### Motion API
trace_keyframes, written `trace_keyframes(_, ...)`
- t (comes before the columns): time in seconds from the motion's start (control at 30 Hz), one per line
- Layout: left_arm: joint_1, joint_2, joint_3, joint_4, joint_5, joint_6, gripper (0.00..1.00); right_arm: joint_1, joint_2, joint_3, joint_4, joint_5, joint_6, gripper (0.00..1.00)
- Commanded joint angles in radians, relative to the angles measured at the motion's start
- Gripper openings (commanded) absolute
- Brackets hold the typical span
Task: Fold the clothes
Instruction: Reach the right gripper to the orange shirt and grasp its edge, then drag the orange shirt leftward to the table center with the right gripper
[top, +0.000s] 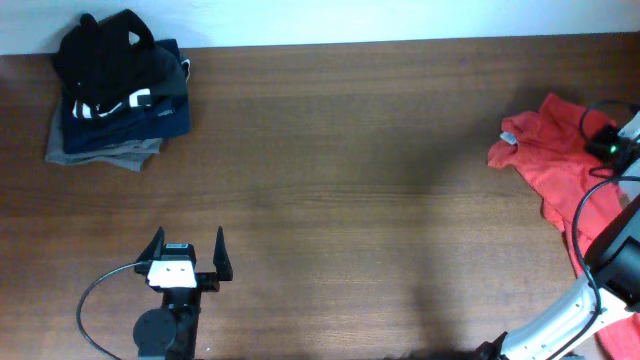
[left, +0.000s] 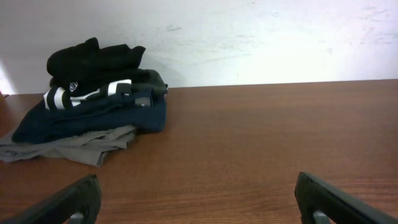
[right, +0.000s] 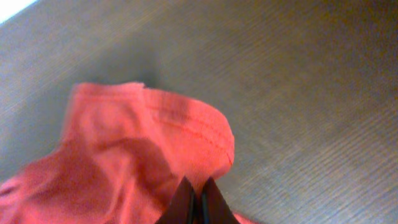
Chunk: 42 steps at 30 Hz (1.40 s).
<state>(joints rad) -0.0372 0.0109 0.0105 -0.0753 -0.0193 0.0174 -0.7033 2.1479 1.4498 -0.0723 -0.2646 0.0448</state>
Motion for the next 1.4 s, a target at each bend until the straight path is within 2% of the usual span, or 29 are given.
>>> trace_keyframes(0.0,0.005,-0.005,-0.002,-0.006,-0.003,-0.002,0.99,0.014,-0.053,0.098,-0.062,-0.163,-0.002,0.04)
trace_keyframes(0.2,0.005,-0.005,-0.002,-0.006,-0.003,-0.002,0.99,0.074,-0.106,0.180,-0.184,-0.265,-0.002,0.04)
trace_keyframes(0.43,0.005,-0.005,-0.002,-0.006,-0.003,-0.002,0.99,0.217,-0.158,0.219,-0.262,-0.410,-0.002,0.04)
trace_keyframes(0.63,0.005,-0.005,-0.002,-0.006,-0.003,-0.002,0.99,0.386,-0.198,0.219,-0.264,-0.451,-0.003,0.04)
trace_keyframes(1.13,0.005,-0.005,-0.002,-0.006,-0.003,-0.002,0.99,0.898,-0.436,0.219,-0.367,-0.448,-0.080,0.04)
trace_keyframes(1.17,0.005,-0.005,-0.002,-0.006,-0.003,-0.002,0.99,0.916,-0.444,0.219,-0.367,-0.420,-0.082,0.07)
trace_keyframes(1.2,0.005,-0.005,-0.002,-0.006,-0.003,-0.002,0.99,0.927,-0.449,0.219,-0.366,-0.391,-0.082,0.25)
trace_keyframes(1.23,0.005,-0.005,-0.002,-0.006,-0.003,-0.002,0.99,0.935,-0.450,0.219,-0.366,-0.354,-0.081,0.39)
trace_keyframes(1.3,0.005,-0.005,-0.002,-0.006,-0.003,-0.002,0.99,0.937,-0.448,0.219,-0.377,-0.300,-0.081,0.45)
trace_keyframes(1.33,0.005,-0.005,-0.002,-0.006,-0.003,-0.002,0.99,0.935,-0.446,0.219,-0.393,-0.260,-0.081,0.55)
trace_keyframes(1.37,0.005,-0.005,-0.002,-0.006,-0.003,-0.002,0.99,0.930,-0.446,0.219,-0.410,-0.214,-0.081,0.60)
